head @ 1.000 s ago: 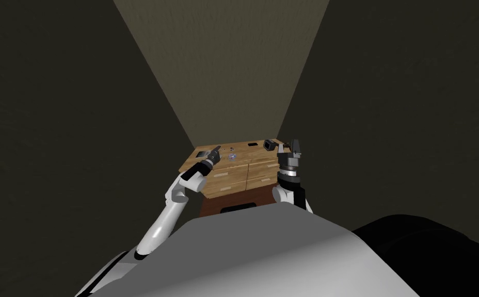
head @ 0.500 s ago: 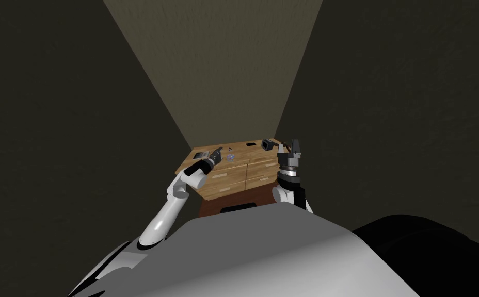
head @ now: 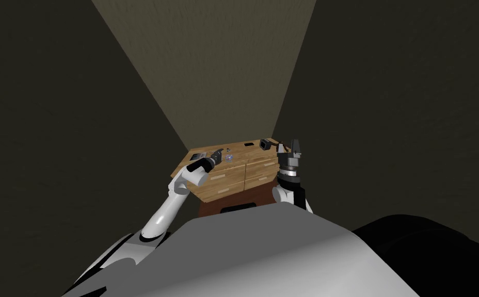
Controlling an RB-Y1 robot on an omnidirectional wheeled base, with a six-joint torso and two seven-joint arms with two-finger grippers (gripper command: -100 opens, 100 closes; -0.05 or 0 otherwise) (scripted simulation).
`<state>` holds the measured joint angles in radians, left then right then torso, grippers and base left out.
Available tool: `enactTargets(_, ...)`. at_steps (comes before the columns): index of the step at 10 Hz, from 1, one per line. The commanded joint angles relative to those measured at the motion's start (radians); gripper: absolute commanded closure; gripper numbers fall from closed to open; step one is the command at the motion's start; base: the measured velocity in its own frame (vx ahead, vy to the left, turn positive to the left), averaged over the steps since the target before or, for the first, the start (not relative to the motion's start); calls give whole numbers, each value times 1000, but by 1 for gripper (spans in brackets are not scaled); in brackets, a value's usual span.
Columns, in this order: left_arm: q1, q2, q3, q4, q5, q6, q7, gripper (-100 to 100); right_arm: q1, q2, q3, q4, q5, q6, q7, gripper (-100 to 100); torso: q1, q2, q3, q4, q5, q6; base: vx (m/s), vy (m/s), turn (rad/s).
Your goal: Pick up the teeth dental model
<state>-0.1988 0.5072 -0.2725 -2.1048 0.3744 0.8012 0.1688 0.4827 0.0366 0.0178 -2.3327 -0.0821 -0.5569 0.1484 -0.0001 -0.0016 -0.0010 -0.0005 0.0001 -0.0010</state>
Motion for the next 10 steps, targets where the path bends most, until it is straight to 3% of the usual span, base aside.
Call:
enactTargets(1, -6, 3, 0, 4, 4, 37, 2, -100, 0, 0, 0, 0, 0, 0, 0, 0, 0, 0, 0, 0, 0, 0, 9, 0, 9)
enactTargets(4, -55, 24, -15, 29, 22, 131, 32, -100, 0, 0, 0, 0, 0, 0, 0, 0, 0, 0, 0, 0, 0, 0, 23, -5, -106)
enactTargets(10, -95, 40, -26, 56, 33, 294, 60, -100, 0, 0, 0, 0, 0, 0, 0, 0, -1, -1, -1, 0, 0, 0, 25, -8, -68)
